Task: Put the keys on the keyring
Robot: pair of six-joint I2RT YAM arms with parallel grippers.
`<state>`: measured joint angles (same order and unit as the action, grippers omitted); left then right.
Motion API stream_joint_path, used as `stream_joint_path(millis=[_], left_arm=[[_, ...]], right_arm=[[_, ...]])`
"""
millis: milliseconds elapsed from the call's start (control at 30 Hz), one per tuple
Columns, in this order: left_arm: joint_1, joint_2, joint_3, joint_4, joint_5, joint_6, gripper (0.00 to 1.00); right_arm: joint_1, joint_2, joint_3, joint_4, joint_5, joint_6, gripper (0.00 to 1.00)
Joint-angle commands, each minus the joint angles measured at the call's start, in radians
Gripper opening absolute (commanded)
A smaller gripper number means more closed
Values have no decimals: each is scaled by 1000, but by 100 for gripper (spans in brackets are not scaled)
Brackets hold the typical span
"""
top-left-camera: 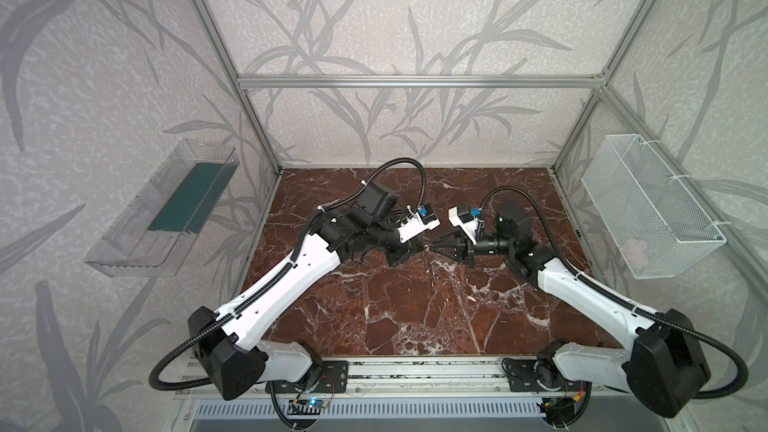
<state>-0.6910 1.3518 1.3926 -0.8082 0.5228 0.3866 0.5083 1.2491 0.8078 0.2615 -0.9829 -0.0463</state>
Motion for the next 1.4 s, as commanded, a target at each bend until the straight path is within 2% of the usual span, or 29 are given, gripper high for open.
stream_joint_path(millis=[0, 400, 600, 1000, 1100, 1167, 1267, 1367], left_arm=[[-2, 10, 23, -4, 22, 26, 0], [-4, 4, 25, 10, 7, 26, 0], [-3, -4, 20, 22, -2, 23, 0], [-4, -13, 14, 34, -10, 18, 0], [-5, -13, 13, 37, -11, 18, 0], [-4, -14, 10, 42, -18, 16, 0], [-3, -31, -14, 76, -59, -3, 0], [3, -93, -90, 200, -140, -51, 0]], right_arm=[[10, 10, 36, 38, -30, 14, 20], [23, 24, 39, 39, -40, 15, 6], [25, 26, 37, 39, -47, 17, 6], [27, 33, 37, 41, -46, 20, 13], [27, 35, 37, 41, -41, 21, 2], [27, 36, 37, 45, -32, 23, 0], [20, 37, 21, 94, 6, 54, 0], [-16, 64, -9, 272, -4, 187, 0]])
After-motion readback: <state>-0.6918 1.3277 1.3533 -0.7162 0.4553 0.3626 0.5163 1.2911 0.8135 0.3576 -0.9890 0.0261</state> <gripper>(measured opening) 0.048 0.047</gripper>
